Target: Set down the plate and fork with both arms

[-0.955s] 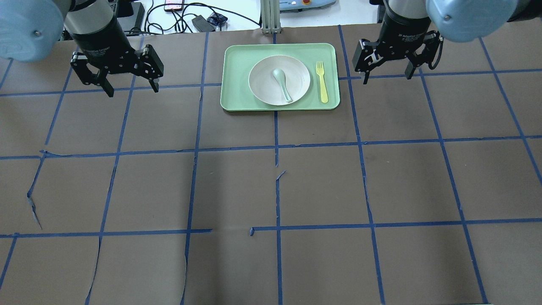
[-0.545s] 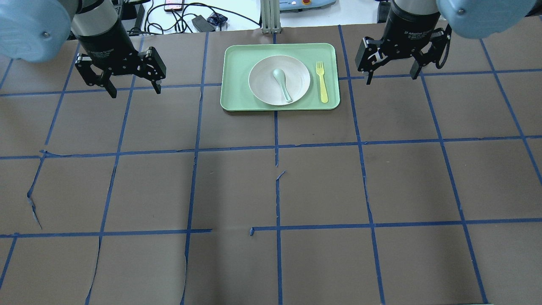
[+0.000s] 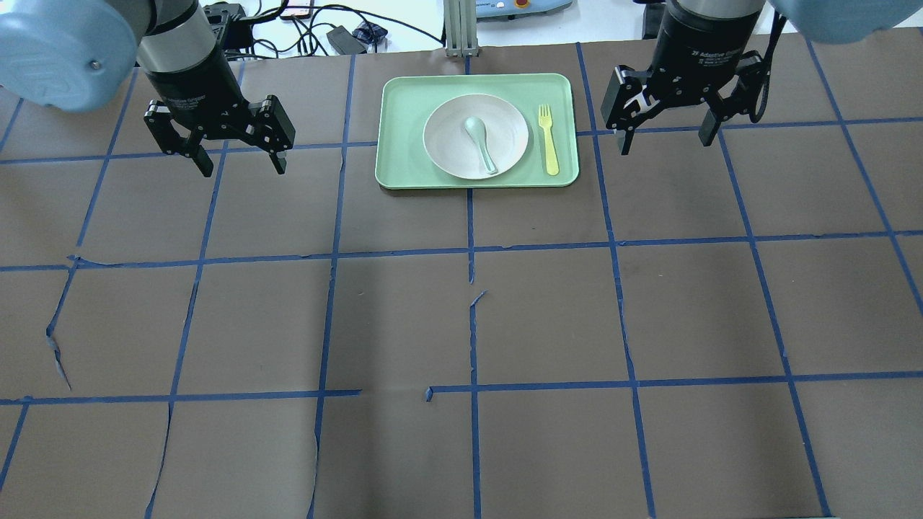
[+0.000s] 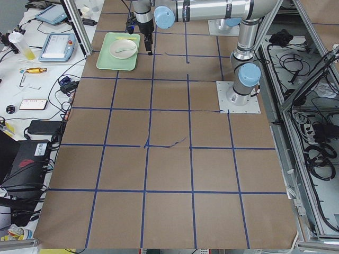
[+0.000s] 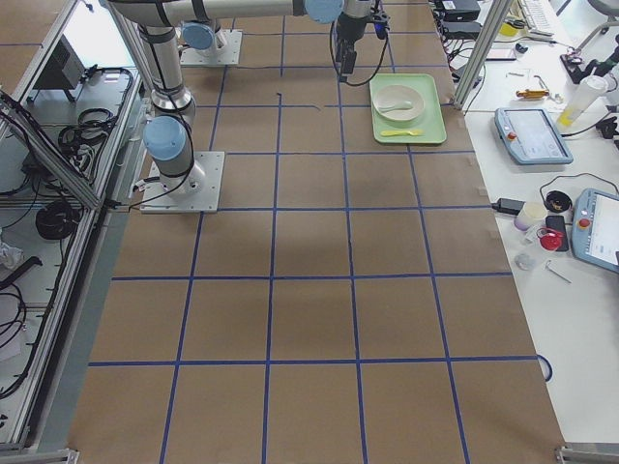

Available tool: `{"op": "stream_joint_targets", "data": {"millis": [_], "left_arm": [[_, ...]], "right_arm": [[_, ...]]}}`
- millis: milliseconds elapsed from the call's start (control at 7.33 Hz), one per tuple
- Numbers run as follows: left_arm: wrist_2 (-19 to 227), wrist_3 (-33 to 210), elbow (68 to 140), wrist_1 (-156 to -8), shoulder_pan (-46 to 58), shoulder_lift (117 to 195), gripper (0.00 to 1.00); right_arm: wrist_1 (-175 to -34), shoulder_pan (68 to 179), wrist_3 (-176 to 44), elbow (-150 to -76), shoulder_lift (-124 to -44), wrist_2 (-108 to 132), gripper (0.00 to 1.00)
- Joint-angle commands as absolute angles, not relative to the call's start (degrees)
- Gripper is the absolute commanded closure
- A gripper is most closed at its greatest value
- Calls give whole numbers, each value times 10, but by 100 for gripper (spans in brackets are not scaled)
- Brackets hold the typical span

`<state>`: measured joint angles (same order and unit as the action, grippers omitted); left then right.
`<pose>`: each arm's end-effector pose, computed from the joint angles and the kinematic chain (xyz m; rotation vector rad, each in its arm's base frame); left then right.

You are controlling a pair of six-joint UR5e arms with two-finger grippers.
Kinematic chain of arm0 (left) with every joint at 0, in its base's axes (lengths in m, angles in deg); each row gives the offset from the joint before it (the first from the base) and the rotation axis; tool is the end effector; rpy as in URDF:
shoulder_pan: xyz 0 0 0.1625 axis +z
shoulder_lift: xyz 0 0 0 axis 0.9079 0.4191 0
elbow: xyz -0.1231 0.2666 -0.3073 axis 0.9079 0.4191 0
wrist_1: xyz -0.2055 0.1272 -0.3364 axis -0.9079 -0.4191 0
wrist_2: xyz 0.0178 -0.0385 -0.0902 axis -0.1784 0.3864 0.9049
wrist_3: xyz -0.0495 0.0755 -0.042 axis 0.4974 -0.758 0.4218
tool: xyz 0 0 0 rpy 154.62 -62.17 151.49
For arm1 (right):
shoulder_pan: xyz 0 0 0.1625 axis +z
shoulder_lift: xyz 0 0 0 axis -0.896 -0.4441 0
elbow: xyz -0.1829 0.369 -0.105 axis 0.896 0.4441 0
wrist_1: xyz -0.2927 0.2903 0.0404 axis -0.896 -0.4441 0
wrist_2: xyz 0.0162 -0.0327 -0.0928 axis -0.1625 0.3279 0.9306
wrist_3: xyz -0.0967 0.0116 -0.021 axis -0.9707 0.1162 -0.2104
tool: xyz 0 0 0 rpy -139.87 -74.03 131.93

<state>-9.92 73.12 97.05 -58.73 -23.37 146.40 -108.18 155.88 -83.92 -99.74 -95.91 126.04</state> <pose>-0.1158 -0.5554 0.4401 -0.0203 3.0991 0.1901 0.1528 -0.5350 0.4860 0.0982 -3.1167 -0.1937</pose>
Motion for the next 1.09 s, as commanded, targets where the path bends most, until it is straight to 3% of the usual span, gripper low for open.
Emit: {"op": "stream_joint_targets", "data": {"millis": [0, 955], "left_arm": [[-100, 729, 969, -625, -261, 1449, 0], [-74, 730, 962, -652, -265, 1434, 0]], "right_arm": [[-1080, 1563, -839, -1001, -956, 1260, 0], [-1082, 1564, -839, -1010, -959, 1266, 0]]}}
